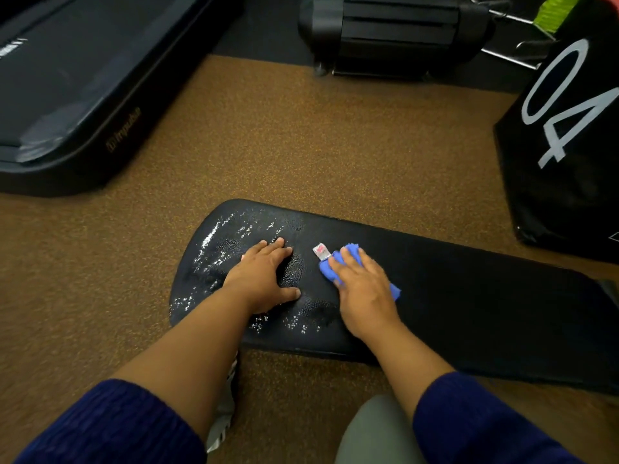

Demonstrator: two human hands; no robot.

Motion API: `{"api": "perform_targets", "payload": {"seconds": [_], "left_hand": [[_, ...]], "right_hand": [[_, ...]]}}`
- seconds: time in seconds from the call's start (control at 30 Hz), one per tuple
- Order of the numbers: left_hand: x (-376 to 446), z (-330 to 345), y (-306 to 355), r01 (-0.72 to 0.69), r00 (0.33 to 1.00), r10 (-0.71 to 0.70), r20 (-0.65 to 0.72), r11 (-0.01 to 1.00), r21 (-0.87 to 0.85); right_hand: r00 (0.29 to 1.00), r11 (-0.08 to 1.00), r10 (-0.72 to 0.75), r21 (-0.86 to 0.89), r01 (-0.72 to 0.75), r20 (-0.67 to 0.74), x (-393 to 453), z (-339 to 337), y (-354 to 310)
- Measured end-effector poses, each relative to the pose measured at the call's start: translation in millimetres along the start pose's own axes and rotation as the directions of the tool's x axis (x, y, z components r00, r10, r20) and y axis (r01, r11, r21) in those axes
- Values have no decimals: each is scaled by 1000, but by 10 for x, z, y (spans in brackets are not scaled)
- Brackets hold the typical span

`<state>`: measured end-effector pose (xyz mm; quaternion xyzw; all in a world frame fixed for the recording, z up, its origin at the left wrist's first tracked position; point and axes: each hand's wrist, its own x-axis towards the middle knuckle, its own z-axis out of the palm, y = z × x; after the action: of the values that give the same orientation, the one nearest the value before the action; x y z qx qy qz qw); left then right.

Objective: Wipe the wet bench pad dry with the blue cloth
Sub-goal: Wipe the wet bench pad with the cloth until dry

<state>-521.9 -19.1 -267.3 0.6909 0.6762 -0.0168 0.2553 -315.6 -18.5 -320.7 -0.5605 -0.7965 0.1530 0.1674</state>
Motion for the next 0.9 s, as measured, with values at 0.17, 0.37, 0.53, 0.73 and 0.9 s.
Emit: {"api": "perform_targets", "payload": {"seconds": [0.17, 0.37, 0.53, 0.73, 0.9], "left_hand": [[17, 11, -12, -1, 1000, 1, -3, 1000, -2], [19, 9, 0, 3, 1000, -3, 7, 1000, 17], [7, -1, 15, -4, 1000, 4, -7, 1000, 13], [16, 14, 4, 5, 1000, -5, -3, 1000, 6], [22, 11, 18, 2, 1000, -2, -10, 1000, 30]], "right_hand": [[863, 887, -458, 176, 427, 214, -530, -281, 119], [974, 972, -215, 117, 205, 77, -386, -207, 81], [870, 890, -449, 188, 416, 202, -580, -96, -213], [916, 928, -364, 142, 343, 167, -389, -185, -16], [893, 904, -425, 125, 409, 150, -557, -22, -371]]}}
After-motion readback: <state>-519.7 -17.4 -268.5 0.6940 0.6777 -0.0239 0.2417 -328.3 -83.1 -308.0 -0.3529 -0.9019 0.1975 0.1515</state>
